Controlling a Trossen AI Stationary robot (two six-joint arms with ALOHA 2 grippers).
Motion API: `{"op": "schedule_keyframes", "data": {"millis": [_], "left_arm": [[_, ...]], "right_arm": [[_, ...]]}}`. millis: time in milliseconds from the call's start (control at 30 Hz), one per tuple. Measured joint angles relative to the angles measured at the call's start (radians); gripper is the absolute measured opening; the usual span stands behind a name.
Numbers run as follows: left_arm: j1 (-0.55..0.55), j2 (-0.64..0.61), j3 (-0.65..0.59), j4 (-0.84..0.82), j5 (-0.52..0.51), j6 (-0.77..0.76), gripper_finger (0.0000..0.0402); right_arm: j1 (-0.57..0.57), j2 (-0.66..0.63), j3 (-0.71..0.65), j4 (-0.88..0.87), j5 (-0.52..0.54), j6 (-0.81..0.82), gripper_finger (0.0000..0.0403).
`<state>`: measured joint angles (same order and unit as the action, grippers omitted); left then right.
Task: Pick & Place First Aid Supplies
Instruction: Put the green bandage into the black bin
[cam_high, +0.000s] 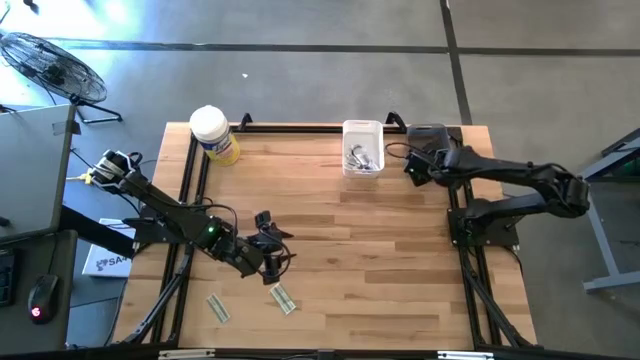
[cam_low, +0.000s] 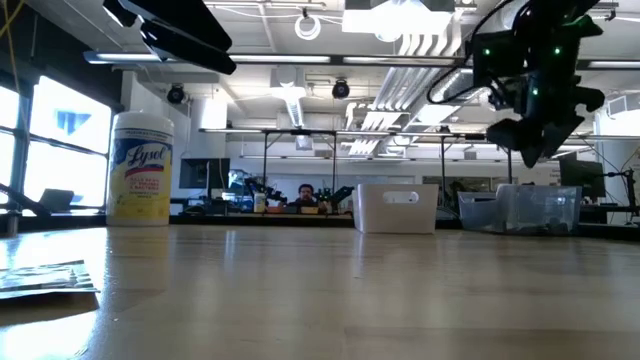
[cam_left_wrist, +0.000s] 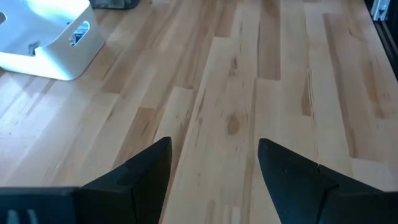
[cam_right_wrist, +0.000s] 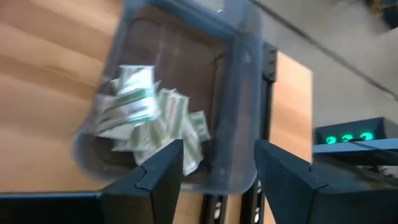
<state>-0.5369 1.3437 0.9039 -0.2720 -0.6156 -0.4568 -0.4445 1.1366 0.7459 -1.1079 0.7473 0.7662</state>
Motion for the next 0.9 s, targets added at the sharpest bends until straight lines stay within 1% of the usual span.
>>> {"op": "schedule_keyframes", "data": {"millis": [100, 167, 267, 367, 467, 600, 767, 900], "left_arm": [[0.0, 0.0, 0.0, -0.001, 0.013, 0.0, 0.0236], [0.0, 0.0, 0.0, -0.001, 0.026, 0.0, 0.0236], [0.0, 0.0, 0.0, 0.0, 0.025, 0.0, 0.0236], [0.0, 0.0, 0.0, 0.005, 0.025, 0.0, 0.0236], [0.0, 0.0, 0.0, 0.015, 0.024, 0.0, 0.0236], [0.0, 0.0, 0.0, 0.015, 0.025, 0.002, 0.0236], [0.0, 0.0, 0.0, 0.007, 0.025, 0.007, 0.0236], [0.0, 0.0, 0.0, 0.007, 0.023, 0.007, 0.0236]], "right_arm": [[0.023, 0.0, 0.045, -0.043, -0.057, 0.0, 0.0197], [0.059, 0.0, 0.068, -0.036, -0.061, -0.006, 0.0195], [0.102, 0.0, 0.075, 0.041, -0.1, -0.027, 0.0186], [0.102, 0.002, 0.075, 0.121, -0.13, -0.039, 0.0174], [0.06, 0.002, 0.075, 0.21, -0.162, -0.042, 0.0161], [-0.04, 0.003, 0.075, 0.294, -0.225, -0.051, 0.0142], [-0.148, 0.003, 0.075, 0.317, -0.299, -0.032, 0.0127], [-0.181, 0.003, 0.075, 0.32, -0.338, -0.025, 0.0124]]}}
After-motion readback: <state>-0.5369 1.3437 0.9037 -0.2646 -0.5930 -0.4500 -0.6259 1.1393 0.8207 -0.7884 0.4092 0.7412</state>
